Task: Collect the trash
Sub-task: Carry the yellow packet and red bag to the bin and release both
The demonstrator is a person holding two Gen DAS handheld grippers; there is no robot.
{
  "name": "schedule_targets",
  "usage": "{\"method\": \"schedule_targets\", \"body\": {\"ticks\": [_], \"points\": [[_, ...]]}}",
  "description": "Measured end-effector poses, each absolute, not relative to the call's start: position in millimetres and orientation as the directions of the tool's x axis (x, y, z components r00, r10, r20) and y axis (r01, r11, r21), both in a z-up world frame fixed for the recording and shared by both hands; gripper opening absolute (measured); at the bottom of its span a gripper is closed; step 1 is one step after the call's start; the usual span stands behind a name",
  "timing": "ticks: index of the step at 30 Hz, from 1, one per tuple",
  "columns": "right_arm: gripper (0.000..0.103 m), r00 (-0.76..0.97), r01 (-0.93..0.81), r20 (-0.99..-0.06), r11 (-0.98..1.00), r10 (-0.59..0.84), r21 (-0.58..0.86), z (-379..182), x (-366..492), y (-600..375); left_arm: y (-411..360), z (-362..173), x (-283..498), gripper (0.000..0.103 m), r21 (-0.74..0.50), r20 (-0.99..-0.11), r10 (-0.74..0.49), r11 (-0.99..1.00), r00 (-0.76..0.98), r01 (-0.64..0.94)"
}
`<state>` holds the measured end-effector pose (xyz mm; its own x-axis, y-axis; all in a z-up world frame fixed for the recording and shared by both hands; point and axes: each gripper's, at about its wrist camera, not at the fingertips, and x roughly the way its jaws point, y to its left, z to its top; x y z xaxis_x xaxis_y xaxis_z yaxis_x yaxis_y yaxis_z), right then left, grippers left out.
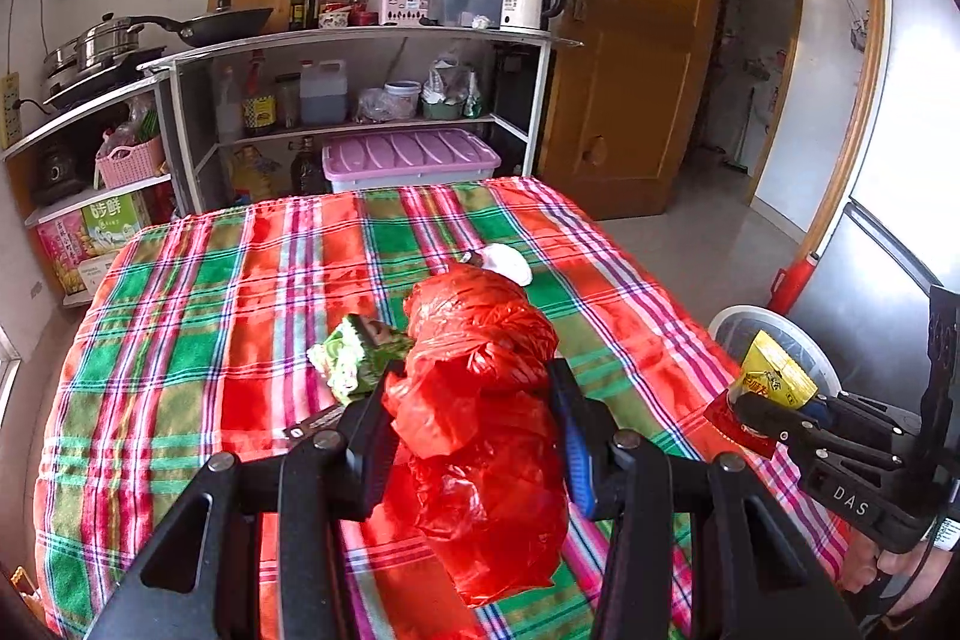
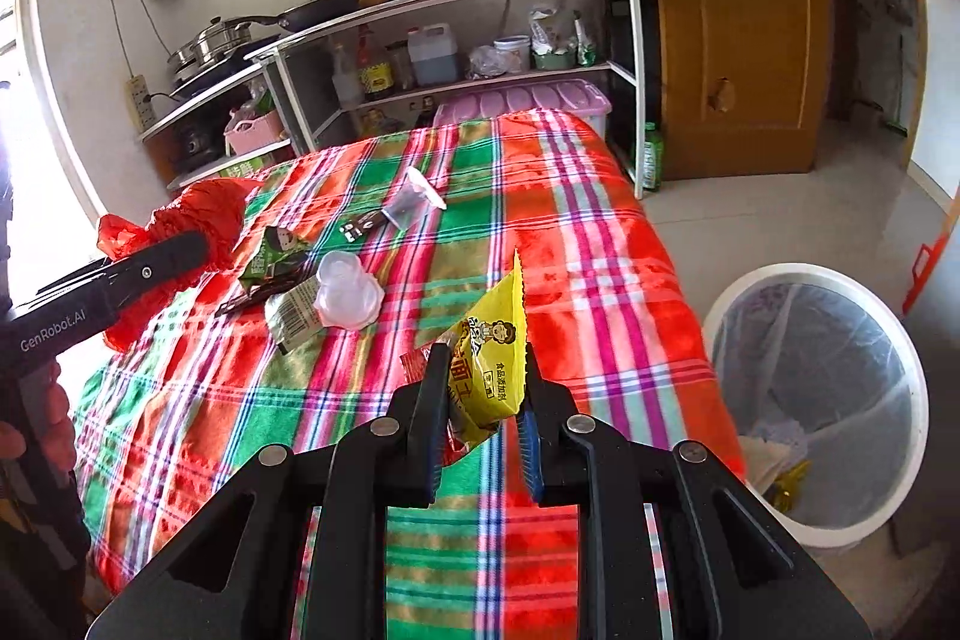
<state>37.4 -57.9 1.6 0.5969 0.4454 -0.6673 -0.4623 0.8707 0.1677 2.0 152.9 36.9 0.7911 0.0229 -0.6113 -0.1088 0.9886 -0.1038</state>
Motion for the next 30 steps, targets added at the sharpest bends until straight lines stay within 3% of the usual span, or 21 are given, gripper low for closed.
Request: {"method": "schedule_targets", "body": {"ticks": [15, 30], "points": [[0.021, 0.693, -0.286, -0.652, 0.947, 0.309, 0.146, 14.7, 46.3, -159.6, 44.7, 43.6, 42.8, 0.048, -0.077, -0.609, -0.133, 0.991, 0.782, 0.109], [0.021, 0.703, -0.082, -0.698, 0.991, 0.134, 0.108, -0.7, 64.1, -263.9, -73.0, 19.8, 103.4, 0.048, -0.118, -0.670, -0.295, 0.948, 0.681, 0.294]]}}
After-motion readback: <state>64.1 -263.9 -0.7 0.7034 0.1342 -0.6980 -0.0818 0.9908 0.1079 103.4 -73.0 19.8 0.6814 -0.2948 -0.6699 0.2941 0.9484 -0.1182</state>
